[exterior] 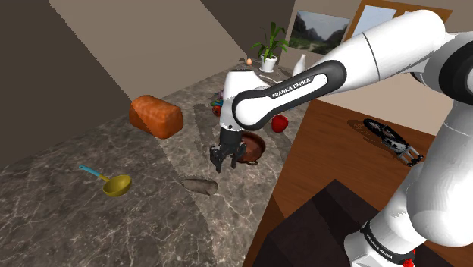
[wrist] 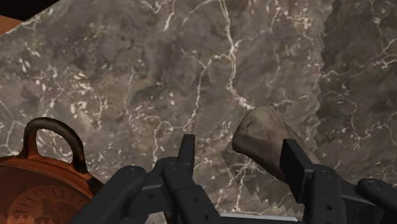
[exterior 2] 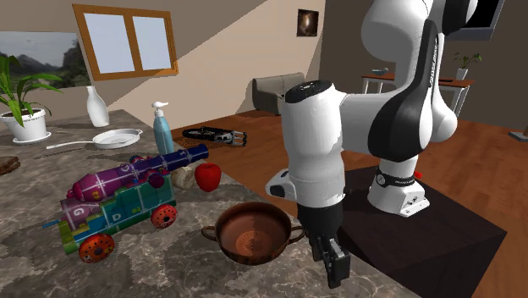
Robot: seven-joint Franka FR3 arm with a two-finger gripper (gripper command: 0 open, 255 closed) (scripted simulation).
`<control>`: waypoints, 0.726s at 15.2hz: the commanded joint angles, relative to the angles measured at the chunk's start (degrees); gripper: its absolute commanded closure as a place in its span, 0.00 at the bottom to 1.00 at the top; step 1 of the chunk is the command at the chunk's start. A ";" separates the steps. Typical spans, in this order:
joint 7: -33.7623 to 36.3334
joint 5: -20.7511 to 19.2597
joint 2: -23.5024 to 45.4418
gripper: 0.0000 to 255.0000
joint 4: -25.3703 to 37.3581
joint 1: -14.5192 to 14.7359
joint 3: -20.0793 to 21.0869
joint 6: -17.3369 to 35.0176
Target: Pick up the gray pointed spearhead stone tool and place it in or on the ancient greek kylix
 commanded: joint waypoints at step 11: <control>-2.88 -2.28 1.82 0.00 1.03 0.53 0.30 1.68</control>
